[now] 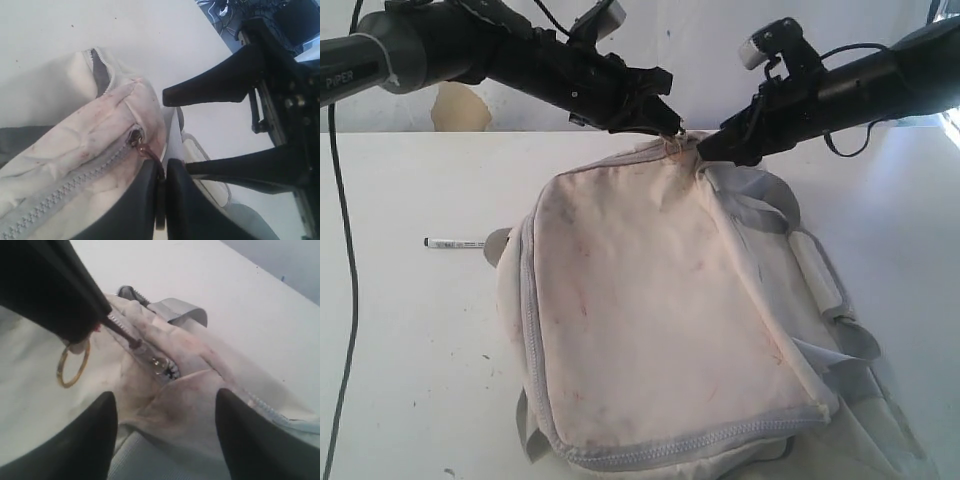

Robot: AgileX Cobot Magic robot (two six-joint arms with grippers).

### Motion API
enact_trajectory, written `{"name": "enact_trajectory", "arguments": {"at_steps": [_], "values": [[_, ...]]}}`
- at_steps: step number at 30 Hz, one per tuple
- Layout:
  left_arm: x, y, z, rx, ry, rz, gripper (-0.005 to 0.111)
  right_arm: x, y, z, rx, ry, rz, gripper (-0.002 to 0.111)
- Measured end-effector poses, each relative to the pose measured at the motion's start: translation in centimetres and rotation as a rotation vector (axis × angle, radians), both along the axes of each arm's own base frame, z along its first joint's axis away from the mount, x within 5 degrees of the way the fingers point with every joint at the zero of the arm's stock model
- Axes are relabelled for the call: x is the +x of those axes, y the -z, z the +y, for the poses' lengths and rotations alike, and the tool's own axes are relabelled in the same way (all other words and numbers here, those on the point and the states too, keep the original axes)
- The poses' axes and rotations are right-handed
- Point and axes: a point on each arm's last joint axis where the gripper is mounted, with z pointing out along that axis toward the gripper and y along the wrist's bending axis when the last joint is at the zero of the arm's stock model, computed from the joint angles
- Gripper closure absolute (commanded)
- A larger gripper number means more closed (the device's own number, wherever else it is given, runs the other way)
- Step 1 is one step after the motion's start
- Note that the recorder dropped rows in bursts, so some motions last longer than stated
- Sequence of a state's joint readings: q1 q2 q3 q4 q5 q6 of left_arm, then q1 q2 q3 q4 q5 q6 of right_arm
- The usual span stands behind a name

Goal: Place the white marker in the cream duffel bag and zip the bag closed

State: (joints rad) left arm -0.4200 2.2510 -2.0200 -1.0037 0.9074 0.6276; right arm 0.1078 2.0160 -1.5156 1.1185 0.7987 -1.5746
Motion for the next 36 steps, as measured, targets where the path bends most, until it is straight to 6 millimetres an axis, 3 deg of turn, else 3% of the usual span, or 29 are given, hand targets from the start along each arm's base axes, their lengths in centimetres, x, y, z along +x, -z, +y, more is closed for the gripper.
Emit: {"name": "enact_trajectory", "arguments": {"at_steps": [5,27,30,36], "values": [[-0.3,-0.9,0.1,0.000,0.004,-0.023,0.103,0.4,0.0,0.9,-0.051,0.016,-0.077,0.054],[-0.3,-2.0,-0.3,-0.115,0.011,-0.030,0.103,0.6,0.2,0.9,-0.066,0.033,-0.099,0.054],[-0.4,-2.1,-0.4,-0.123,0.013,-0.029,0.103,0.9,0.9,1.0,-0.072,0.012,-0.099,0.064],[-0.4,-2.0,-0.3,-0.113,0.018,-0.035,0.103,0.9,1.5,1.2,-0.079,-0.019,-0.101,0.109]]}}
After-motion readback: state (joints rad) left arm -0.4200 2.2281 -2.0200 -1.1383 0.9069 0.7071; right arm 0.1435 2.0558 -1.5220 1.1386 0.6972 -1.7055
